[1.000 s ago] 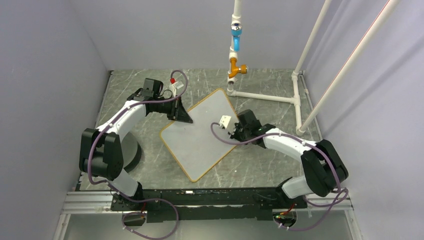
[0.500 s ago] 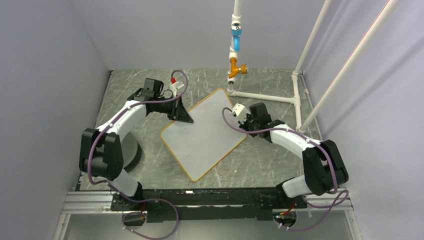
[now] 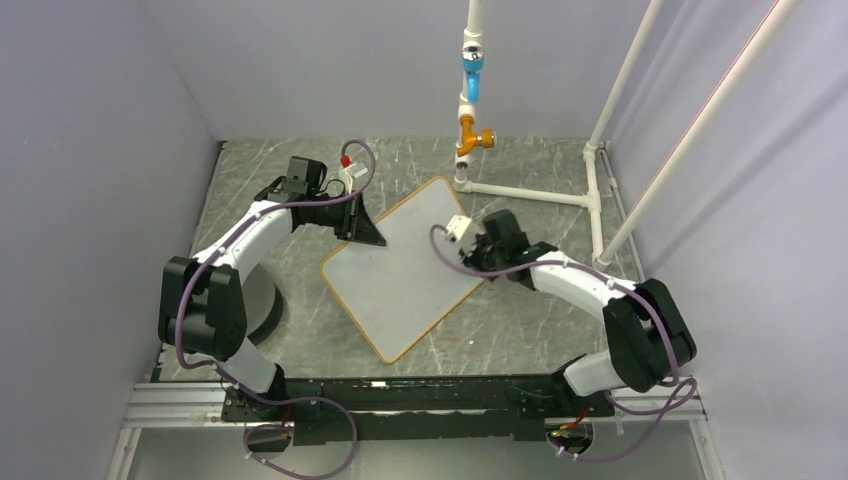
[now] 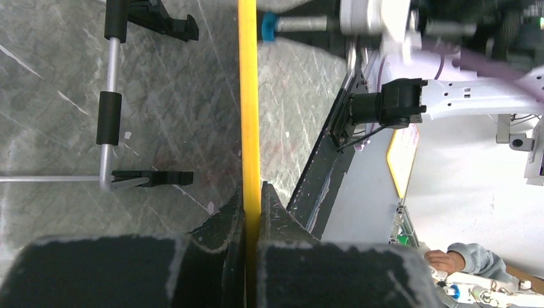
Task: Erase the whiteboard
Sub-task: Erase the whiteboard at the center of the board.
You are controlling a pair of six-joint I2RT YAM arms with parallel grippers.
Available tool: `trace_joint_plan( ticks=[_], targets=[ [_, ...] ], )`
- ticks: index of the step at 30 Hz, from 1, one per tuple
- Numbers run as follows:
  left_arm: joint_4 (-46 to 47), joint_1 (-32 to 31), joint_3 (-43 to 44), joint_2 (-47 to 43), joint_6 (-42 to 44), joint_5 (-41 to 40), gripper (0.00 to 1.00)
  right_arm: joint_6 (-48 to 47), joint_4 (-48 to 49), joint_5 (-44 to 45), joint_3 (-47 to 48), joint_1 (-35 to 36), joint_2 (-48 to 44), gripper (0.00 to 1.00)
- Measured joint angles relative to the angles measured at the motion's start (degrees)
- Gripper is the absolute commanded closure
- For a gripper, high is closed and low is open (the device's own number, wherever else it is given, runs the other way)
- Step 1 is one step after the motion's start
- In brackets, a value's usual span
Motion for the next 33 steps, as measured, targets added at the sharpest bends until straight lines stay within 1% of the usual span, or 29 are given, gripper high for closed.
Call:
trace_joint_plan(
  ticks=[2,4,5,7,11,12,15,18,21,24,26,28,33],
  targets=[
    [0.1,0.0,0.0,0.0,-0.1,0.0,1.0,0.7,0.0,1.1,0.3,-5.7,1.0,1.0],
    [0.1,0.0,0.0,0.0,0.0,0.2,1.0,0.9,-0.2,2.0,0.3,-9.9,1.8,1.0],
    [0.1,0.0,0.0,0.0,0.0,0.2,1.0,0.8,-0.5,1.8,0.3,-10.9,2.1,1.0],
    [0.0,-0.1,0.0,0.0,0.0,0.2,1.0,0.2,-1.6,0.7,0.3,-10.7,2.3,1.0],
    [-0.3,0.0,0.0,0.0,0.1,0.2,1.0,-2.7,-5.5,-2.1,0.3,-4.9,2.2,1.0],
    [-0.4,0.1,0.0,0.0,0.1,0.2,1.0,-3.1,-6.6,-2.7,0.4,-2.1,2.2,1.0],
    [-0.3,0.1,0.0,0.0,0.2,0.2,1.0,-3.4,-8.2,-2.9,0.5,0.4,2.4,1.0],
    [-0.3,0.1,0.0,0.0,0.2,0.2,1.0,-2.4,-8.5,-2.5,1.0,-2.4,3.1,1.0],
    [-0.2,0.1,0.0,0.0,0.1,0.2,1.0,-1.3,-8.5,-0.9,1.7,-8.8,4.7,1.0],
    [0.0,0.0,0.0,0.0,0.1,0.3,1.0,-0.6,-8.6,0.0,1.7,-12.0,5.6,1.0],
    [-0.2,0.0,0.0,0.0,0.1,0.3,1.0,-0.5,-8.7,0.2,1.7,-10.7,5.7,1.0],
    [-0.2,0.1,0.0,0.0,0.1,0.3,1.0,-0.6,-9.2,0.6,1.7,-7.6,5.7,1.0],
    [-0.4,0.4,0.0,-0.3,0.3,0.3,1.0,-0.8,-11.6,1.0,1.8,4.6,5.3,1.0]
  ],
)
